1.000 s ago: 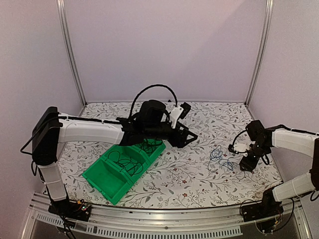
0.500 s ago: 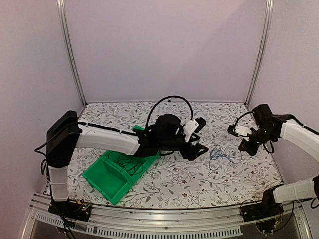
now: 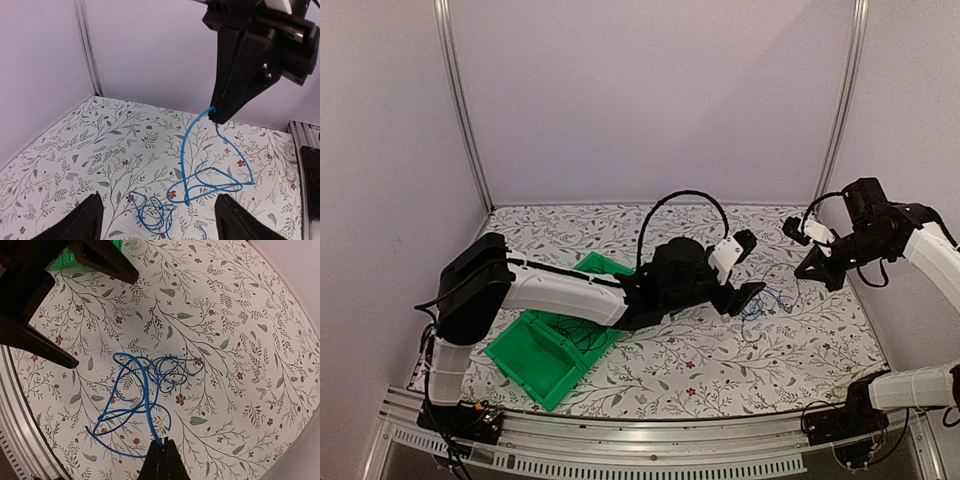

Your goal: Untangle the cables

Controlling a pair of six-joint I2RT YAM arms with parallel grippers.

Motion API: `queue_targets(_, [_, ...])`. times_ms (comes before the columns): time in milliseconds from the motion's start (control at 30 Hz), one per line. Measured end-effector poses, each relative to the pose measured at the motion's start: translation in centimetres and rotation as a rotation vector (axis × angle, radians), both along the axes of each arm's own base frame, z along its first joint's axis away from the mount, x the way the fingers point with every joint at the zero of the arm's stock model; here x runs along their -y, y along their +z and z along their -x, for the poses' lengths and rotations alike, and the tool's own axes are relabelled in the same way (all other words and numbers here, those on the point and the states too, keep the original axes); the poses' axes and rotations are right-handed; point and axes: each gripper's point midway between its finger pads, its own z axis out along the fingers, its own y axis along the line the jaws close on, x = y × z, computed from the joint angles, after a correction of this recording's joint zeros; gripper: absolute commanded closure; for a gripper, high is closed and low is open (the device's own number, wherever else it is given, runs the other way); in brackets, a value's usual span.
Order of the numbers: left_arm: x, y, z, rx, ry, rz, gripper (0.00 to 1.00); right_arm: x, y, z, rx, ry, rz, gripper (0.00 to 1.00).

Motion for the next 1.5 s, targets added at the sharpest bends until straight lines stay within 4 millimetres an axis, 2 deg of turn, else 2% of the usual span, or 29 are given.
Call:
queue_targets(167, [0.4, 3.0, -0.6, 0.033, 0.025, 0.085, 0.27, -1.0, 1.0, 0.3, 0.001, 0.032, -0.035, 1.0])
queue_targets(267, [1.0, 3.9, -0.4, 0.032, -0.002, 0.127, 0.33, -1.7, 1.4, 0.5, -0.001, 0.05, -0.058, 1.0])
queue_targets(367, [1.7, 3.7, -0.4, 0.017, -0.012, 0.142, 0.47, -2.2, 1.5, 0.7, -0.008, 0.066, -0.069, 1.0])
queue_targets(500, [2.6, 3.0, -1.2, -0.028, 0.008, 0.157, 0.83, -2.9, 1.9, 1.2, -0.027, 0.092, -0.097, 1.0])
queue_targets(533, [2.7, 2.8, -1.6, -0.04, 0.019, 0.16, 0.88, -3.1, 2.3, 1.3, -0.029, 0.099, -0.108, 1.0])
queue_targets(600, [2.8, 2.3, -2.3, -0.076, 0.036, 0.177, 0.91, -3.5, 3.4, 1.5, -0.02, 0.117, -0.135, 1.0])
queue_targets(733, [2.4, 0.1, -4.3, -0.177, 0.074, 0.199, 0.94, -4.7, 6.9, 2.1, 0.013, 0.175, -0.211, 1.0])
queue_targets(867, [1.3, -4.0, -7.2, -0.276, 0.129, 0.186, 0.96, -5.7, 10.1, 2.6, 0.044, 0.23, -0.284, 1.0])
queue_targets(1000, [0.2, -7.6, -8.9, -0.338, 0.17, 0.146, 0.99, -6.3, 14.0, 2.8, 0.096, 0.274, -0.352, 1.0])
queue_targets(1233, [-0.2, -9.7, -8.3, -0.388, 0.177, 0.121, 1.0, -7.0, 21.4, 3.1, 0.233, 0.352, -0.454, 1.0])
queue_targets(1367, [-1.0, -11.5, -7.9, -0.411, 0.186, 0.089, 1.0, -7.3, 24.1, 3.1, 0.279, 0.384, -0.495, 1.0])
queue_targets(1500, [-2.3, -14.3, -7.2, -0.444, 0.203, 0.044, 1.0, -7.2, 26.3, 2.5, 0.316, 0.392, -0.525, 1.0])
